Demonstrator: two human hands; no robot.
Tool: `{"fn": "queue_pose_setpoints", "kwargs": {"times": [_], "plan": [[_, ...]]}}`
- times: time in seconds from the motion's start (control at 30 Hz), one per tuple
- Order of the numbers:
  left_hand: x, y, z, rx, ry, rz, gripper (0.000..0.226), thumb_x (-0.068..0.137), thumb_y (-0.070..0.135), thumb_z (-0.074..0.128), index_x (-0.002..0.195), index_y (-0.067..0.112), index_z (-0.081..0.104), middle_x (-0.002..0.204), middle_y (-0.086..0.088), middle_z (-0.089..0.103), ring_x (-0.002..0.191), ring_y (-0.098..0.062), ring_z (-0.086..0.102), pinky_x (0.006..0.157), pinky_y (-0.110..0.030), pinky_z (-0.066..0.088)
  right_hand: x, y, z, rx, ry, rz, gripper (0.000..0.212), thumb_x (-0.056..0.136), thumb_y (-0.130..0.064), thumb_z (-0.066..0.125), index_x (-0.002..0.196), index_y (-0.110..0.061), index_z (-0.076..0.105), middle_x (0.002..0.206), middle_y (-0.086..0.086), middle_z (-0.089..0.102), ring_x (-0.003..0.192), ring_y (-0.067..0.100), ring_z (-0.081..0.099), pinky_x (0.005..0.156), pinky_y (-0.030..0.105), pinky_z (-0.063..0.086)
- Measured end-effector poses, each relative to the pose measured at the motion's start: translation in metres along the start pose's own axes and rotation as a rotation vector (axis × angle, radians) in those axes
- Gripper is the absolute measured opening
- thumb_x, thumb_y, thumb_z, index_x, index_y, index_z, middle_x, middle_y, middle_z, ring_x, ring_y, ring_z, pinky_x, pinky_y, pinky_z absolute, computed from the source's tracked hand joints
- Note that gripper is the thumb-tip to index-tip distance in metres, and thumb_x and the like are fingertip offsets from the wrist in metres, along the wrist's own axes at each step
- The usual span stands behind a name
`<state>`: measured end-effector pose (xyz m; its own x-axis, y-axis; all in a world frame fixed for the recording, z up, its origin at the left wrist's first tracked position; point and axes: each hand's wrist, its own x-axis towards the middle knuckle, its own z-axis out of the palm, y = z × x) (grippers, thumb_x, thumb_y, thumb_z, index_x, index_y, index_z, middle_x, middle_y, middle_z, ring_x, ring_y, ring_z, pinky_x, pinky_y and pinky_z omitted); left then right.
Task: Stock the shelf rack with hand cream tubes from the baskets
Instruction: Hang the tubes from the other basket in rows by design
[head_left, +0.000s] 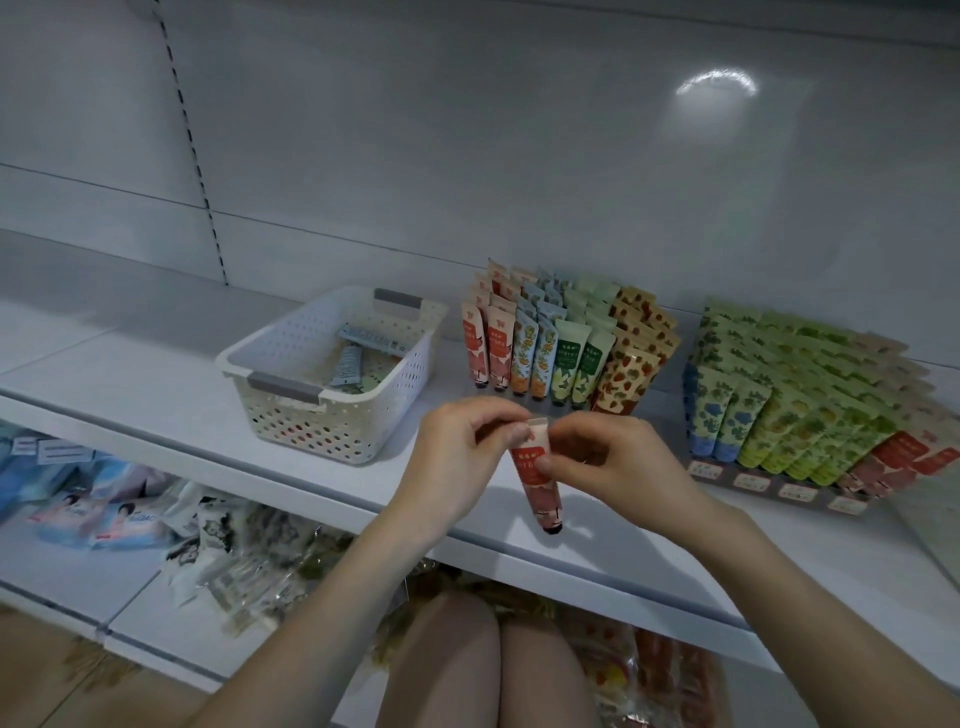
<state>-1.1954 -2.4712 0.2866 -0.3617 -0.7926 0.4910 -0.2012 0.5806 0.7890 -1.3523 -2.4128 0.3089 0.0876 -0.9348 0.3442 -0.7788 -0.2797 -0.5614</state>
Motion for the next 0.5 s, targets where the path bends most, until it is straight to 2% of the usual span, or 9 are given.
{"fn": "queue_pose_setpoints", "kwargs": {"times": [0.1, 0.17, 0.23, 0.27, 0.37, 0.5], "plan": [[-0.001, -0.018, 0.002, 0.043, 0.049, 0.001, 0.017, 0.087, 0.01, 0.063, 0.101, 0.009, 0.071, 0.09, 0.005, 0.068, 0.081, 0.002, 0.061, 0.074, -0.006, 0.044, 0.011, 0.003, 0.005, -0.097, -0.052, 0.008, 0.011, 0.081, -0.018, 0.07, 0.089, -0.011, 0.069, 0.07, -0.018, 0.057, 0.065, -0.007, 0.056, 0.06, 0.008, 0.042], [-0.002, -0.039, 0.003, 0.167, 0.049, -0.035, 0.025, 0.091, 0.015, 0.058, 0.113, 0.008, 0.066, 0.107, -0.004, 0.068, 0.097, -0.014, 0.063, 0.083, -0.016, 0.044, 0.024, 0.006, 0.002, -0.113, -0.051, 0.054, 0.013, 0.081, -0.018, 0.069, 0.092, -0.011, 0.068, 0.077, -0.014, 0.06, 0.062, -0.005, 0.055, 0.062, 0.006, 0.045], [-0.003, -0.064, 0.004, 0.387, -0.046, -0.1, 0.032, 0.094, 0.023, 0.053, 0.122, 0.007, 0.06, 0.12, -0.008, 0.063, 0.111, -0.024, 0.058, 0.091, -0.026, 0.04, 0.042, 0.007, -0.004, -0.115, 0.038, 0.103, 0.013, 0.082, -0.018, 0.068, 0.091, -0.009, 0.067, 0.081, -0.006, 0.063, 0.066, -0.004, 0.056, 0.06, 0.004, 0.046], [-0.003, -0.076, 0.005, 0.497, -0.107, -0.104, 0.032, 0.094, 0.025, 0.052, 0.119, 0.006, 0.06, 0.119, -0.011, 0.063, 0.11, -0.026, 0.057, 0.09, -0.03, 0.04, 0.053, 0.007, -0.006, -0.116, 0.111, 0.11, 0.013, 0.082, -0.017, 0.068, 0.089, -0.006, 0.067, 0.08, -0.003, 0.064, 0.065, 0.0, 0.057, 0.058, 0.005, 0.046], [-0.005, -0.099, 0.006, 0.655, -0.207, -0.052, 0.027, 0.093, 0.029, 0.052, 0.09, 0.004, 0.061, 0.091, -0.01, 0.06, 0.09, -0.027, 0.056, 0.078, -0.035, 0.042, 0.084, 0.004, 0.0, -0.094, 0.275, 0.105, 0.016, 0.083, -0.013, 0.067, 0.084, 0.003, 0.065, 0.08, 0.012, 0.067, 0.069, 0.018, 0.061, 0.059, 0.014, 0.045], [-0.006, -0.112, 0.008, 0.628, -0.144, -0.007, 0.025, 0.087, 0.025, 0.056, 0.07, 0.006, 0.057, 0.071, -0.006, 0.053, 0.068, -0.024, 0.052, 0.066, -0.035, 0.043, 0.114, 0.005, 0.027, -0.08, 0.262, 0.119, 0.014, 0.087, -0.008, 0.06, 0.087, 0.005, 0.061, 0.086, 0.02, 0.066, 0.075, 0.026, 0.059, 0.071, 0.029, 0.045]]}}
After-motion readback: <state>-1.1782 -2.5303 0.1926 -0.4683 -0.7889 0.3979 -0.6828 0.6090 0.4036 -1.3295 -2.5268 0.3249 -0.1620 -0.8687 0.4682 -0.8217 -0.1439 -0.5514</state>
